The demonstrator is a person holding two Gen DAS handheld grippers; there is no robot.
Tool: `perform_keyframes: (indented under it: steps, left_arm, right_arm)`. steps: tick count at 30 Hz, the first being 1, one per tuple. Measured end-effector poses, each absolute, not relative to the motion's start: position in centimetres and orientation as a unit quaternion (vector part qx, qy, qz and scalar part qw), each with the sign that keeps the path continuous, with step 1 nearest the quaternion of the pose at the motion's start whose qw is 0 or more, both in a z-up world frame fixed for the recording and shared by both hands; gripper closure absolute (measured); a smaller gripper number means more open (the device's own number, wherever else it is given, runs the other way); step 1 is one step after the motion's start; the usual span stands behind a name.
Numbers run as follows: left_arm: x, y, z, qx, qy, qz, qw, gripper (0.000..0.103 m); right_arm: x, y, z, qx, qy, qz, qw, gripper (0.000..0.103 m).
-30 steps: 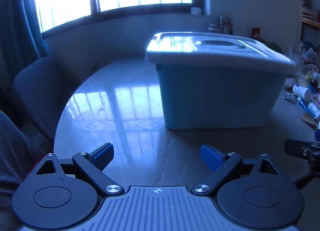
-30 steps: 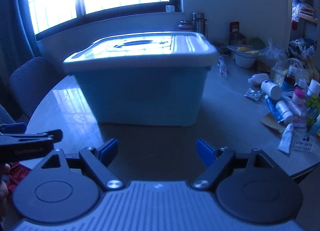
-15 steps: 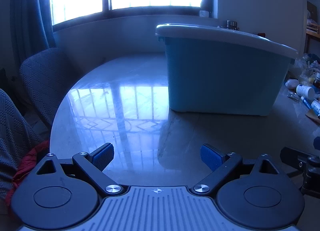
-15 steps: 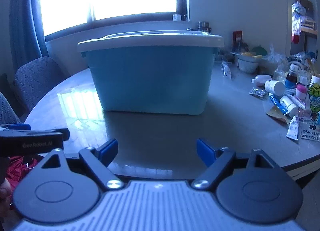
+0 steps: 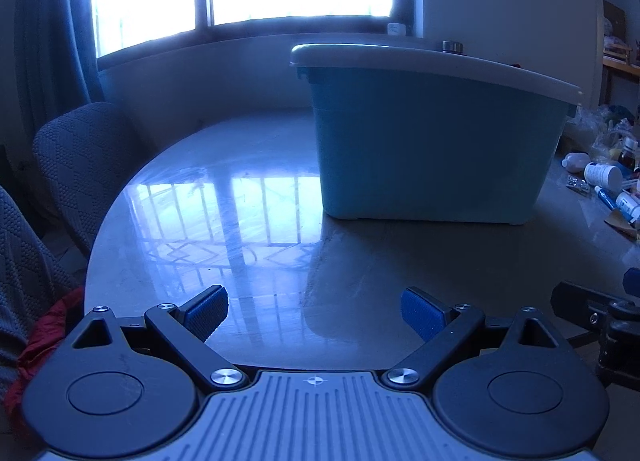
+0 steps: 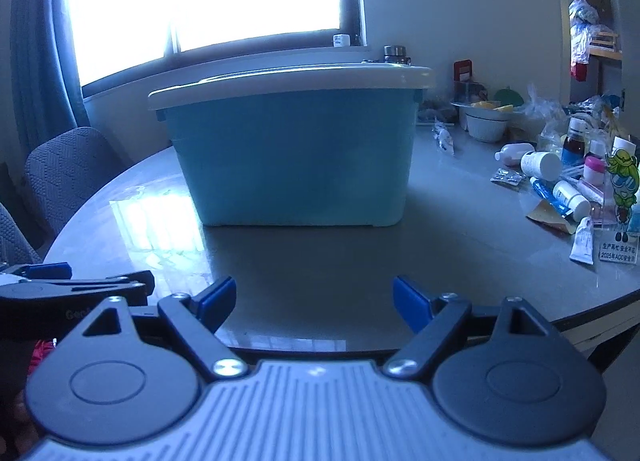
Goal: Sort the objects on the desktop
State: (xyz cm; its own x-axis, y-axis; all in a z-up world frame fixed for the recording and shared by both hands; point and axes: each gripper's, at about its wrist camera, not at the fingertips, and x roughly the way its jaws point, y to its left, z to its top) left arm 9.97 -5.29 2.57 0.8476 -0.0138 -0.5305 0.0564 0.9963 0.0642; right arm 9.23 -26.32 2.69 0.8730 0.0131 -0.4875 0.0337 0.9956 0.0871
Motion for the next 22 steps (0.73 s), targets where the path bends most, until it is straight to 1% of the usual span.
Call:
perform_keyframes:
  steps: [12,14,22]
  left_arm:
    - [10.2,-6.1,2.7,0.046,0.275,-0.032,0.960,0.008]
    - [10.2,-6.1,2.6,0.045,0.276,-0.032,0.960,0.008]
    - [10.6,-6.3,2.5,0.050,0.282,-0.033,0.958,0.008]
  right_arm:
    - [10.1,-27.4,2.6,0.058,0.255,-0.016,0.965,0.018]
    - [8.4,-25.6,1.9,0.059,0.255,-0.018,0.965,0.018]
    - [8.6,-25.7,1.7,0.060,0.257,-0.017,0.964,0.017]
